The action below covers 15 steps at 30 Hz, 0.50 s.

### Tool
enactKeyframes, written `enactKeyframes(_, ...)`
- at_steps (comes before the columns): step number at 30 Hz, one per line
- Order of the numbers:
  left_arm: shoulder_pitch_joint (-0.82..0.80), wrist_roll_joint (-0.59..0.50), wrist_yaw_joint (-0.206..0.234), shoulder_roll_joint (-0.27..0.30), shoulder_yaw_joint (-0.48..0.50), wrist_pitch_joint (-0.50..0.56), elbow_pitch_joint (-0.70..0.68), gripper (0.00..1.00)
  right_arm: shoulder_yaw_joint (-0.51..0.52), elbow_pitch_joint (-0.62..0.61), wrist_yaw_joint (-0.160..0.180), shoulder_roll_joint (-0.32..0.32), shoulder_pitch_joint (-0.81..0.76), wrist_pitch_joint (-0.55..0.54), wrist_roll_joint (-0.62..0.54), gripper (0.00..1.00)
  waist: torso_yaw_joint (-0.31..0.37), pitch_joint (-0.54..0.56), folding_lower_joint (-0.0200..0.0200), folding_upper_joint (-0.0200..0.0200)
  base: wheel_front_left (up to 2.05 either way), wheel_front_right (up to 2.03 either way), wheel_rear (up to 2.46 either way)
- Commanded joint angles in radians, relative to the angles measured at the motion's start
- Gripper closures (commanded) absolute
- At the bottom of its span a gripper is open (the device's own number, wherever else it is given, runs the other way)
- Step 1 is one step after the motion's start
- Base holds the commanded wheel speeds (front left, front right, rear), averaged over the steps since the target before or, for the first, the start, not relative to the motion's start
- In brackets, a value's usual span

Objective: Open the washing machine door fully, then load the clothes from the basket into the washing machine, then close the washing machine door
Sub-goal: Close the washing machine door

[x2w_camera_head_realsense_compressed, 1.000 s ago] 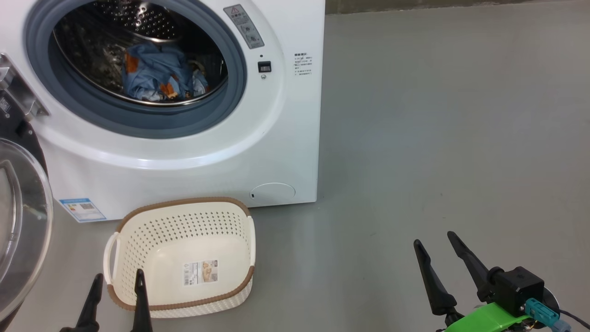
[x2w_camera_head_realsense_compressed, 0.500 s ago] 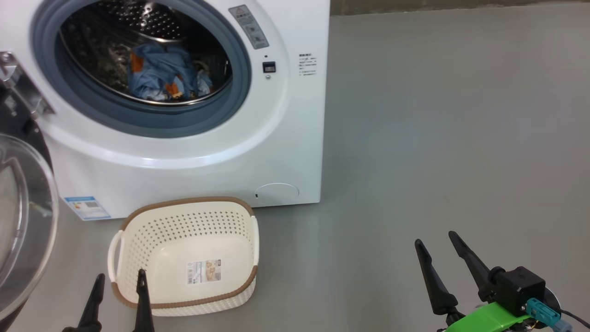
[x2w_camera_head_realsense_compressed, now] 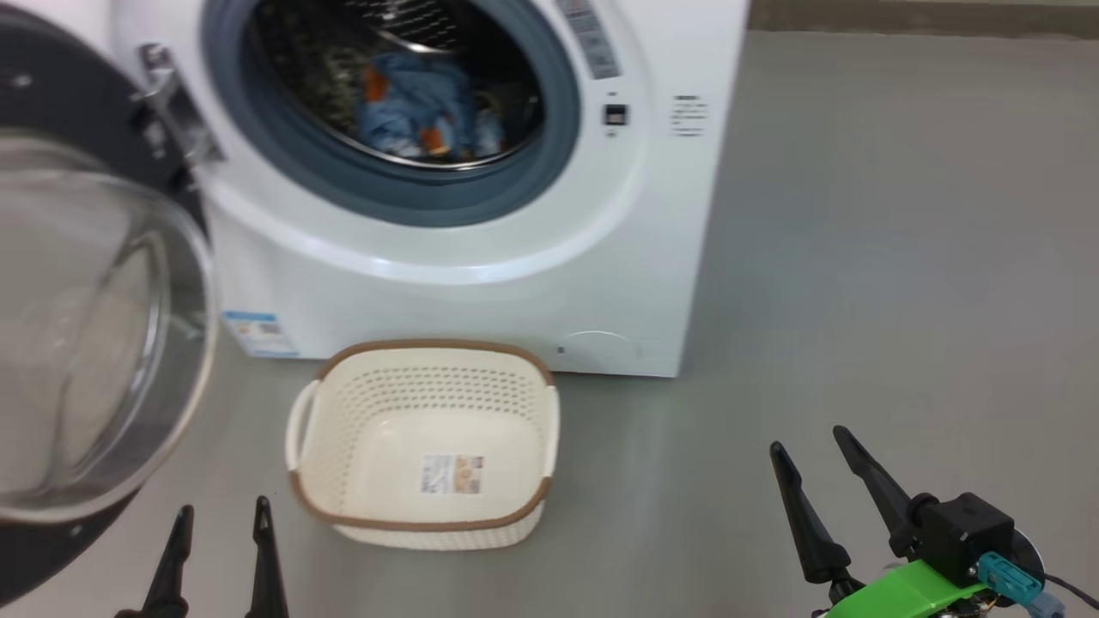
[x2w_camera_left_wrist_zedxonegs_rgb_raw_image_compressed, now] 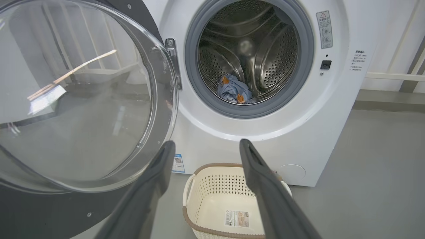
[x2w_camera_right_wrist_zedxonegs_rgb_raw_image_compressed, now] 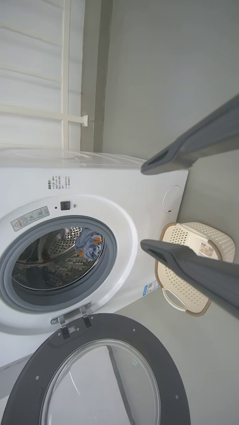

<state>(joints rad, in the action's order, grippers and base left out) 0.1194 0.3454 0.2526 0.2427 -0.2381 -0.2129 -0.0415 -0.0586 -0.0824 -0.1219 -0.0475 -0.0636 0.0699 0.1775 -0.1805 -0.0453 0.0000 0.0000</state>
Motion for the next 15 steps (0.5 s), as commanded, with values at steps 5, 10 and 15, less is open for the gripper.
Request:
enactKeyframes(5, -0.025, 0.007, 0.015, 0.008, 0.035, -0.018, -0.027, 0.0, -0.032, -0.035, -0.009, -0.003, 0.035, -0.01, -0.015, 0.0, -0.164, -0.009, 0.0, 0.0, 0.0, 0.0, 0.0)
enactKeyframes(10, -0.025, 0.01, 0.017, 0.001, 0.032, -0.023, -0.024, 0.0, -0.042, -0.038, -0.009, -0.003, 0.042, -0.017, -0.017, 0.0, -0.25, -0.01, 0.0, 0.0, 0.0, 0.0, 0.0)
enactKeyframes(15, -0.032, 0.016, 0.012, -0.004, 0.03, -0.028, -0.013, 0.0, -0.052, -0.038, -0.009, -0.003, 0.045, -0.022, -0.018, 0.0, -0.327, -0.006, 0.0, 0.0, 0.0, 0.0, 0.0)
